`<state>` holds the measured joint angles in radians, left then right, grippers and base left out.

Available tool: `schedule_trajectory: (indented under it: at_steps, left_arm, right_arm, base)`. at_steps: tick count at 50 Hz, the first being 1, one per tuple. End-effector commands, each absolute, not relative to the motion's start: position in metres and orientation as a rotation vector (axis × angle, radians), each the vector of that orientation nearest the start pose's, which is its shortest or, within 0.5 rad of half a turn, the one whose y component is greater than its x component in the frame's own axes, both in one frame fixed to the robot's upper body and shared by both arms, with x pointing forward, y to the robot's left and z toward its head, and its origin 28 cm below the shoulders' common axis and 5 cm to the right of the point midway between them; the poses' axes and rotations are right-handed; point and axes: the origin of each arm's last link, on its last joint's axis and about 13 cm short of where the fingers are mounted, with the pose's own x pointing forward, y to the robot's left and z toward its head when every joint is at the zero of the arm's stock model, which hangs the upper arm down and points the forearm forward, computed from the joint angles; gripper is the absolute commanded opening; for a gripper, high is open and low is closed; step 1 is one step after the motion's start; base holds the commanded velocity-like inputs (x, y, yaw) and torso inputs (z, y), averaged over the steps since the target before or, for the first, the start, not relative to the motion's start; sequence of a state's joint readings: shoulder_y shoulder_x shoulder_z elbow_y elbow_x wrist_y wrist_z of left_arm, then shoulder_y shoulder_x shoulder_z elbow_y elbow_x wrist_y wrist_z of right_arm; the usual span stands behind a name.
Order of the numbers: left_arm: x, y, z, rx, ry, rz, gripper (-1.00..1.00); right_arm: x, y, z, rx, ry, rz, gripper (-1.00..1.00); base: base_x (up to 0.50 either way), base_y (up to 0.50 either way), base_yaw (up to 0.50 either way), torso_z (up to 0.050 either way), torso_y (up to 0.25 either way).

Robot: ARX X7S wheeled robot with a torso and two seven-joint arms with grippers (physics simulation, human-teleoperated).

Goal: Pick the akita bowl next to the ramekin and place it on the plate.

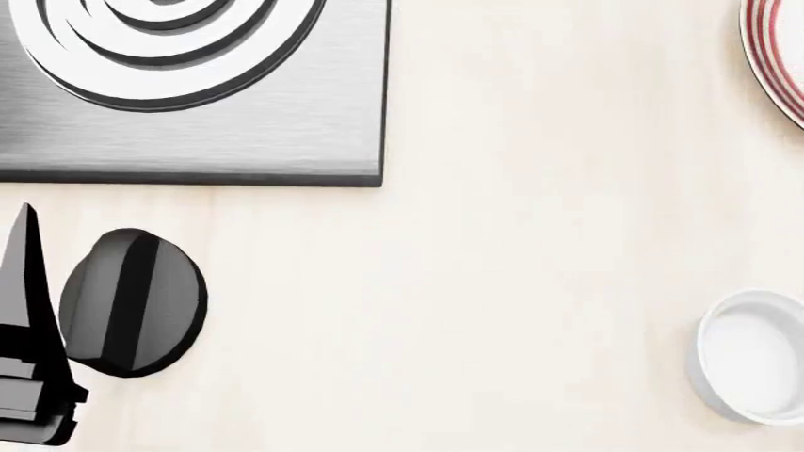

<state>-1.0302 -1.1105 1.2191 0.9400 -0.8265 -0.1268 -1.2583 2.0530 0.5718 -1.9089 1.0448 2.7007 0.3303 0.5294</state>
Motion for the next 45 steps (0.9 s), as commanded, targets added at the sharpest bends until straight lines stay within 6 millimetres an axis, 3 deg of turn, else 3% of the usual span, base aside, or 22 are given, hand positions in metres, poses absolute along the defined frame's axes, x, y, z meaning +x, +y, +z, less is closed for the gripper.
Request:
schedule_trajectory:
  at_steps: [1,45]
  left_arm:
    - [0.163,0.215,0.218,0.152,-0.466,-0.025,1.00]
    - [0.162,0.214,0.217,0.152,-0.467,-0.027,1.00]
  right_arm:
    - [0.363,-0.228,0.409,0.820,0.180,-0.329,-1.00]
    - [0.340,-0.251,0.389,0.846,0.180,-0.413,-1.00]
  base:
    - [0.00,0.00,0.00,0.000,0.000]
    - [0.00,0.00,0.00,0.000,0.000]
